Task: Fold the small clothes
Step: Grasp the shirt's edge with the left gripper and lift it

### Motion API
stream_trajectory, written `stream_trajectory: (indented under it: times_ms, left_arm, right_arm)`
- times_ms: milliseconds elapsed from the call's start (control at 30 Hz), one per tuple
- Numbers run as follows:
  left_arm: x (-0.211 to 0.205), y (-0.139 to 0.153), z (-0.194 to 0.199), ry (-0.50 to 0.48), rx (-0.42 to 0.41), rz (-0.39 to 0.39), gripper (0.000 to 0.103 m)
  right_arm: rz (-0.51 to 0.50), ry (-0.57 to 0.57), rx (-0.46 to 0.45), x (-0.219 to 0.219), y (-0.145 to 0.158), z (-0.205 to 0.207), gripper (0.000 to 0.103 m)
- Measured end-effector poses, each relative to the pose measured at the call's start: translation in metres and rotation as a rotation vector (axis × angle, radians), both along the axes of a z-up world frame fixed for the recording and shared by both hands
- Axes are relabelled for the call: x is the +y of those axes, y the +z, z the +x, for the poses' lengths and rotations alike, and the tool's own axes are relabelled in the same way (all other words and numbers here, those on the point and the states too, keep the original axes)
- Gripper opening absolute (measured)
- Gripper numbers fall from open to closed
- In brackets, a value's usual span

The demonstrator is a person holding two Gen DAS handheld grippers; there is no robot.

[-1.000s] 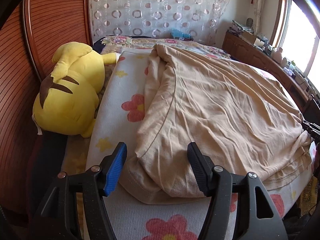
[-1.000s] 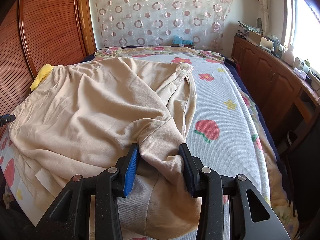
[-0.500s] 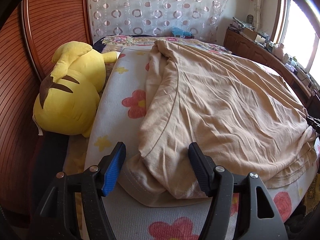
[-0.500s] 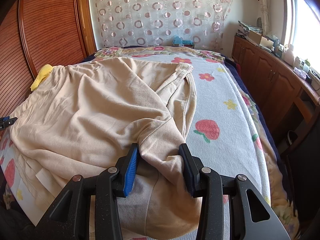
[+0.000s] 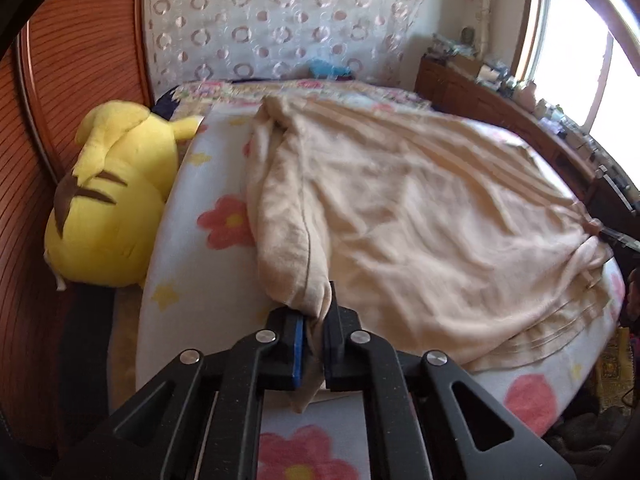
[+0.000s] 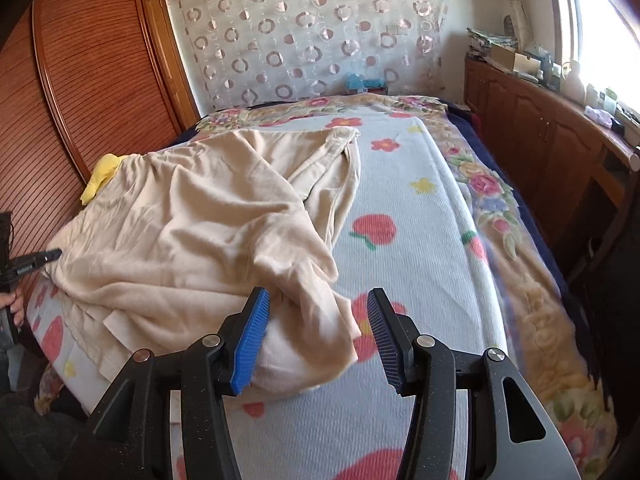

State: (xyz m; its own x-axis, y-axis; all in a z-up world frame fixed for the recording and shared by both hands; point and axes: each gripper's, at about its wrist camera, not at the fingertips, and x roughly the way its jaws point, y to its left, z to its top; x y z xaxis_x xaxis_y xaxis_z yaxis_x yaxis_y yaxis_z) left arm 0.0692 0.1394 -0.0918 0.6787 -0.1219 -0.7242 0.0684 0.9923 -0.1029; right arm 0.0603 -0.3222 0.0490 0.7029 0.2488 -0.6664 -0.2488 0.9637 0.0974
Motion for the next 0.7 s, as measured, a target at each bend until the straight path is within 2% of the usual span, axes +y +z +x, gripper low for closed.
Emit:
stream_trajectory:
  times_ms: [100,233,333,500,700]
  left_arm:
    - [-0.022,0.026,0.001,-0.041,-0.068,-0.019,0.007]
    - [-0.068,0.066,0.016,-0.151,-0.139,-0.044,0.007]
    - [-0.107,0.087,0.034,-0.23,-0.175,-0.035,0.007]
    - [-0.186,0.116,0.059,-0.387,-0.203,-0.047,0.007]
    - [-0.255,0.13,0.044,-0.545,-0.206,-0.052,0.007]
  right_arm:
    - [-0.011,0.001,-0.012,0.001,0.002,-0.003,0.053]
    - [0.011,0.004,-0.038,-0.003,0.01,-0.008,0.053]
    - [0.004,-0.002,-0.065,-0.006,0.016,-0.012,0.053]
    - [0.008,-0.016,-0.093,-0.013,0.024,-0.018,0.053]
    - [0.02,-0.032,-0.112,-0.021,0.024,-0.024,0.053]
